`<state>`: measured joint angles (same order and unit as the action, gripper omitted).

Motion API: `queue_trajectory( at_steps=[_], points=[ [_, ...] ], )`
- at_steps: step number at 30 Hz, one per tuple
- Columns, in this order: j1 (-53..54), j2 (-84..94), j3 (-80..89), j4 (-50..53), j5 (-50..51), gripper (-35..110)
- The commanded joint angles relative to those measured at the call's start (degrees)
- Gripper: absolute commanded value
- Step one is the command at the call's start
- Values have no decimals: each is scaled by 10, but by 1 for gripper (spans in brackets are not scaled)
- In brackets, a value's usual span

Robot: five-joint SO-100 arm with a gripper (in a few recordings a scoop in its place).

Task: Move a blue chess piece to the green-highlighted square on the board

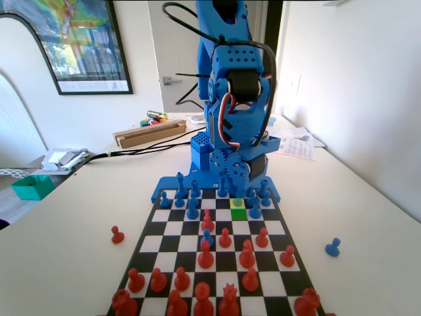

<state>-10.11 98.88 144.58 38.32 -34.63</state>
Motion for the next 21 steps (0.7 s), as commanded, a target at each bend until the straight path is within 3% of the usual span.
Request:
queue_trajectory(
  at_steps=[1,21],
  points=[
    [-2,8,9,-5,-15,11],
    [-13,-24,16,-39,-15,11]
  ],
)
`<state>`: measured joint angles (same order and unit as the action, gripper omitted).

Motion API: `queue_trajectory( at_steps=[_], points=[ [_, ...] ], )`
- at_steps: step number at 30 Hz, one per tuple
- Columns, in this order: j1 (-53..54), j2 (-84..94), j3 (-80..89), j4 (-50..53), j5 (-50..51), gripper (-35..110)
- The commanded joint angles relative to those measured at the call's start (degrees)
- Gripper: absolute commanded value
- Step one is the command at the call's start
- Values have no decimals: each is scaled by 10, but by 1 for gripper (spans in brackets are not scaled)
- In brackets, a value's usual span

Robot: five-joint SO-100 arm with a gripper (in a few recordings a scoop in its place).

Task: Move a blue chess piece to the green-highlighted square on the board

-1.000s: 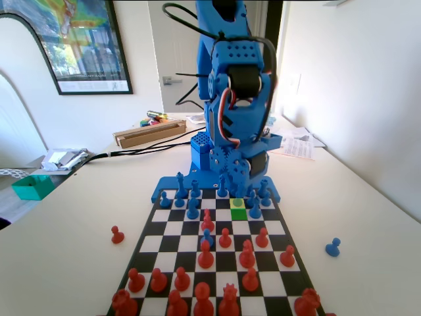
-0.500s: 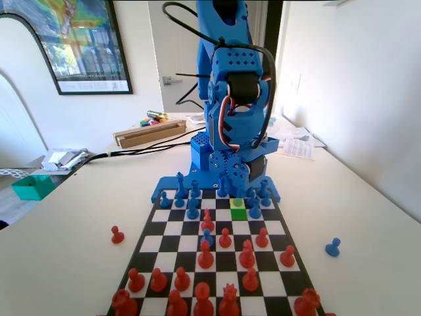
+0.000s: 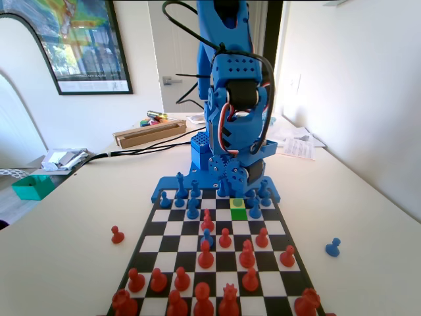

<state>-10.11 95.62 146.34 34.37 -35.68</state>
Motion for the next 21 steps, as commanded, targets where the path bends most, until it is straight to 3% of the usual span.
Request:
queue_trajectory(
  at_steps=[1,14,21],
  points=[
    [-14,9,-2,1,-4,11],
    [-28,8,3,-3,2,9],
    [-30,8,5,-5,-3,1]
  ],
)
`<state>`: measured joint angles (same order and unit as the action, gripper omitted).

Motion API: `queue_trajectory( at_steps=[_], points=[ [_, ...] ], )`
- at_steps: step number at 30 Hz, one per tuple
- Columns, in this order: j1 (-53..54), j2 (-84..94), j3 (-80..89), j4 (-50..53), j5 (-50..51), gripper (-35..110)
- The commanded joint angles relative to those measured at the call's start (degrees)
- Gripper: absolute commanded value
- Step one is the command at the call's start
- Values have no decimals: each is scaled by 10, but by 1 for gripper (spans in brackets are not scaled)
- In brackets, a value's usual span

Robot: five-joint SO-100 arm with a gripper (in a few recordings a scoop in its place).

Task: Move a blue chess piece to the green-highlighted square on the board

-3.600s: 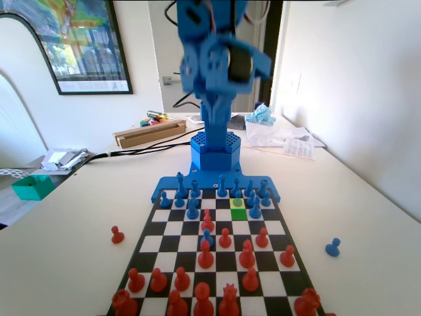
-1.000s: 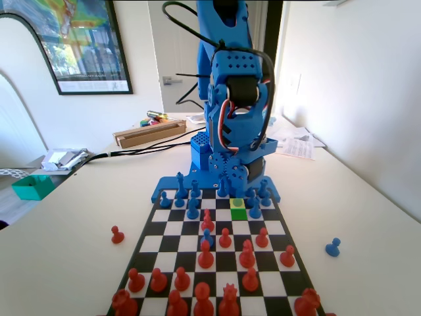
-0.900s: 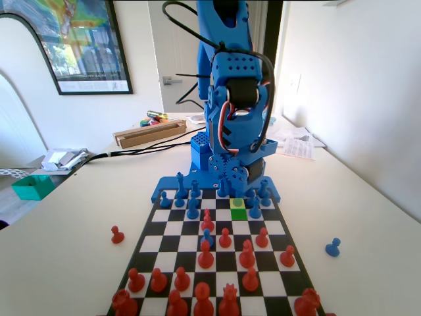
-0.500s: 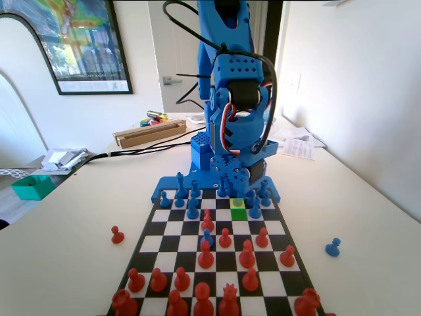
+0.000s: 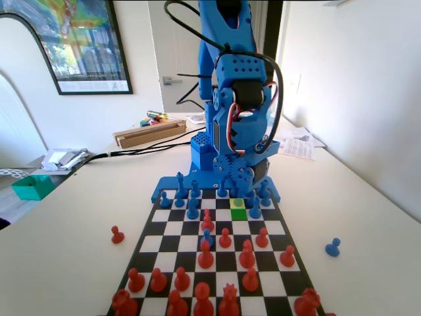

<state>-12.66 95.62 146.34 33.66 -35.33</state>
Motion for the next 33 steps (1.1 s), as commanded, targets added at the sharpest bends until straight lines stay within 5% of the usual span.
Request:
queue_trajectory(
  at_steps=[1,33],
  points=[
    [-4,8,5,1,-6,1],
    [26,-13,-117,57,-10,1]
  ],
)
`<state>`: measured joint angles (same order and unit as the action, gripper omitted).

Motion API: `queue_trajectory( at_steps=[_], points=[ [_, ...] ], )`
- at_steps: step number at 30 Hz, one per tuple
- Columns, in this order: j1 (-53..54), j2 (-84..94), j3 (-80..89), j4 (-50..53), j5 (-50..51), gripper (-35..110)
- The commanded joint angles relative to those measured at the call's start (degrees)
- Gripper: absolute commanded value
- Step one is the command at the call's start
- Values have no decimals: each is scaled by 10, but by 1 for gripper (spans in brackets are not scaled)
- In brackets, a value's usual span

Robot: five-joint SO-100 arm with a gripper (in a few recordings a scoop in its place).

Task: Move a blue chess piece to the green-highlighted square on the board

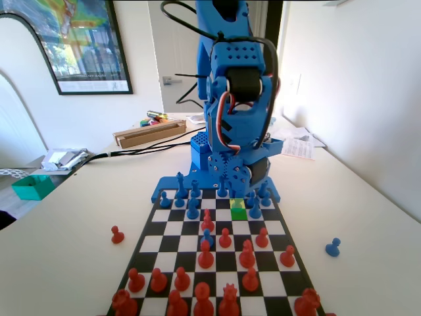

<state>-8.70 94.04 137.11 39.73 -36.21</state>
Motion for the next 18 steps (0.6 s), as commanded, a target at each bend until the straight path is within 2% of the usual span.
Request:
queue_trajectory(
  at_steps=[1,12,18],
  points=[
    [-14,-2,-25,-7,-1,1],
    [-20,-19,-7,-35,-4,1],
    [-24,-22,0,-42,-11,8]
  ],
)
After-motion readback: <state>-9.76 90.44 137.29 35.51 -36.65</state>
